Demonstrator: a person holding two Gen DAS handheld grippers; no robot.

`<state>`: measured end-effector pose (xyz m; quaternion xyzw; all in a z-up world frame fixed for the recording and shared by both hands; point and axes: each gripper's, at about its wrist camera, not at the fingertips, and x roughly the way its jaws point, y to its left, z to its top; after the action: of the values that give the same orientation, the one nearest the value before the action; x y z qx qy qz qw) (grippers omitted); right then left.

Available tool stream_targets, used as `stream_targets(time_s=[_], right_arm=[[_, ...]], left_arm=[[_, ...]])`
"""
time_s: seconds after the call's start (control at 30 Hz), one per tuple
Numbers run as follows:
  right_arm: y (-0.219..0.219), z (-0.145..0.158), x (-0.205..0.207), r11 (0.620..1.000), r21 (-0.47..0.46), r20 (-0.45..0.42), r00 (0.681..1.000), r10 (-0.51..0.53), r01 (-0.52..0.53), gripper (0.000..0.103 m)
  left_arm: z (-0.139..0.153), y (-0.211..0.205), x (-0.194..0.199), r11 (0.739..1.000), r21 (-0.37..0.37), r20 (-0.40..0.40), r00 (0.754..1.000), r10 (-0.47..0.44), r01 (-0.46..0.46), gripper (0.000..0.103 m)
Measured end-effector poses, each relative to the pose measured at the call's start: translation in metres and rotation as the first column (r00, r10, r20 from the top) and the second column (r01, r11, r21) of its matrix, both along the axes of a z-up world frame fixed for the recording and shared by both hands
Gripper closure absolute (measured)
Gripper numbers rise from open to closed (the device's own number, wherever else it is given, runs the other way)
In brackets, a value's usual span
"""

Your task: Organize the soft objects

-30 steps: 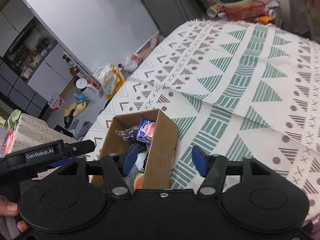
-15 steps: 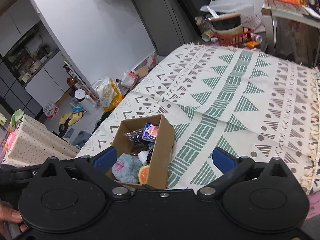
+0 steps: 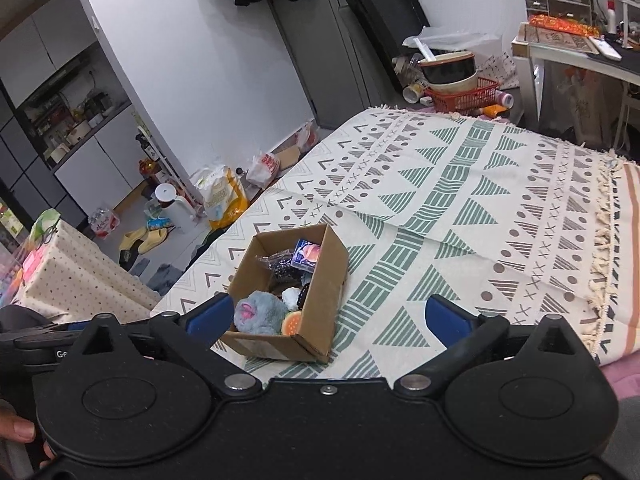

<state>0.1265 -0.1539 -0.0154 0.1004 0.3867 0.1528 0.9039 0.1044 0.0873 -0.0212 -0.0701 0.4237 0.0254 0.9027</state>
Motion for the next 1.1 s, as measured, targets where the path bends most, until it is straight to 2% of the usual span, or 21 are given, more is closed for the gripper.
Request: stream_targets(time_s=[0.33, 1.1], right_arm=[[-0.011, 0.017, -0.038, 0.997, -0.081, 0.071, 0.997, -0.007, 0.013, 0.0], [-0.03, 0.034, -0.098, 0.989, -0.142, 0.175, 0.984, -0.025, 0.051, 0.0]], left_arm=[[0.019, -0.015, -0.039, 0.999, 0.032, 0.049, 0.999, -0.021, 0.02, 0.0], [0.045, -0.037, -0.111, 0.996, 0.083, 0.144, 0.989, -0.026, 0.014, 0.0]])
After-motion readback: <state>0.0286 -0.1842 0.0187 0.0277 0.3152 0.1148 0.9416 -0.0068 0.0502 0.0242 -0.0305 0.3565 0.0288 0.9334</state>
